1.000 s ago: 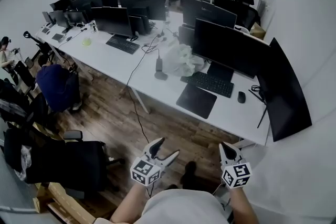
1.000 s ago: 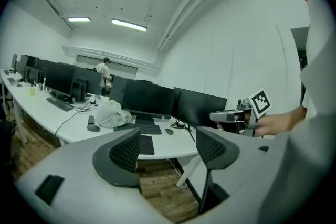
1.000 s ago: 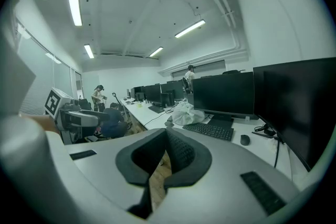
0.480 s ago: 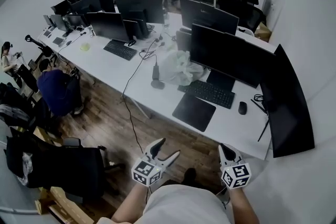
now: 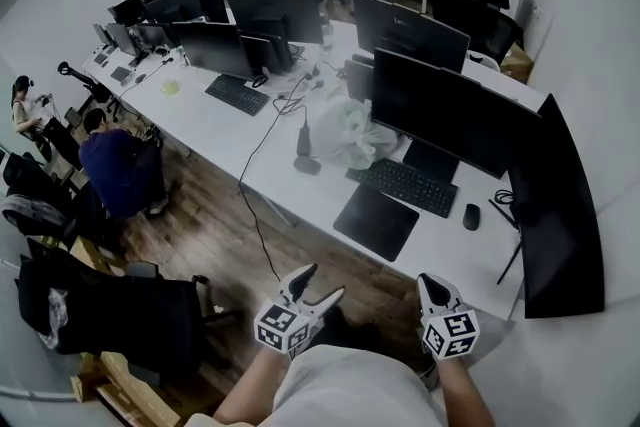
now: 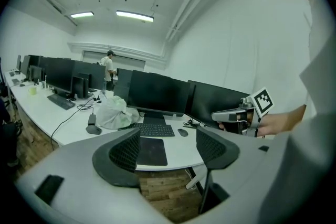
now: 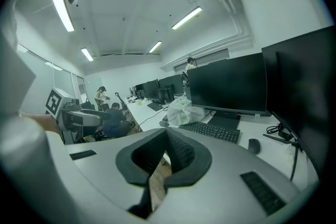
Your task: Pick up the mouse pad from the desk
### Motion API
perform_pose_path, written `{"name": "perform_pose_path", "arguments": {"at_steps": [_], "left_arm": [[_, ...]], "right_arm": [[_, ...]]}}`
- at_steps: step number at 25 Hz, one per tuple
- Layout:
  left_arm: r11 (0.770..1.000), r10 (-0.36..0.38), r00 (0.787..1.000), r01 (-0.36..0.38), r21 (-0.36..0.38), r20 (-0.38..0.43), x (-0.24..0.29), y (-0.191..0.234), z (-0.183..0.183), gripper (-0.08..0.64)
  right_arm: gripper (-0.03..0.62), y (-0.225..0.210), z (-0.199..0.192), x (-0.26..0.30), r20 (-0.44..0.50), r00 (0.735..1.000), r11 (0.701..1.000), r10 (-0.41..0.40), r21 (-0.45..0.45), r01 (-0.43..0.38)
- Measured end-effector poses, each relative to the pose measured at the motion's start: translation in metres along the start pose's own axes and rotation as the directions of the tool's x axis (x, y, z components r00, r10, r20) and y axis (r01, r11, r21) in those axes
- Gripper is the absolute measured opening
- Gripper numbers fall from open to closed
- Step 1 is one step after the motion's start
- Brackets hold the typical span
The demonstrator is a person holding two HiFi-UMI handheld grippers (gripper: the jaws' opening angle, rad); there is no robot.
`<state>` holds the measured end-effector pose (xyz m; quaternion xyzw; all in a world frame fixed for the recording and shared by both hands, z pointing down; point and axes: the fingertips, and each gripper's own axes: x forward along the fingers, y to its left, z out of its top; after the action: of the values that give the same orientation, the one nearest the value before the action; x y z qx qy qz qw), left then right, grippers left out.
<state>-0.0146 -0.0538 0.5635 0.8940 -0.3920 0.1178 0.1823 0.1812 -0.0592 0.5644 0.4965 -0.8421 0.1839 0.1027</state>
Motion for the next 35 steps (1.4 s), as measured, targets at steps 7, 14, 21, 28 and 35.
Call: {"name": "perform_pose_path", "arguments": {"at_steps": [7,14,21,28,35], "left_arm": [[1.0,0.016,0.999,-0.016,-0.002,-0.029,0.031,0.033,-0.003,0.35],[1.0,-0.008,0.996,0.007,-0.013,-0.084,0.073,0.078,-0.015,0.351],[0.999,-0.046,0.985,0.044,-0.02,-0.165,0.122,0.123,-0.034,0.367],[0.993,-0.104,0.96,0.113,0.017,-0.26,0.184,0.165,-0.057,0.379],[0.981,-0.154,0.923,0.184,0.054,-0.353,0.236,0.19,-0.096,0.401]], "right_arm": [[0.012,-0.017,-0.008,0.032,-0.049,0.999,1.0,-0.007,0.013,0.007],[0.012,-0.039,-0.007,0.074,-0.084,0.995,0.998,-0.058,0.023,0.06],[0.012,-0.058,-0.011,0.116,-0.137,0.984,0.992,-0.113,0.048,0.12],[0.012,-0.072,-0.021,0.159,-0.199,0.964,0.978,-0.174,0.077,0.192],[0.012,-0.082,-0.037,0.188,-0.25,0.939,0.956,-0.236,0.114,0.271]]}}
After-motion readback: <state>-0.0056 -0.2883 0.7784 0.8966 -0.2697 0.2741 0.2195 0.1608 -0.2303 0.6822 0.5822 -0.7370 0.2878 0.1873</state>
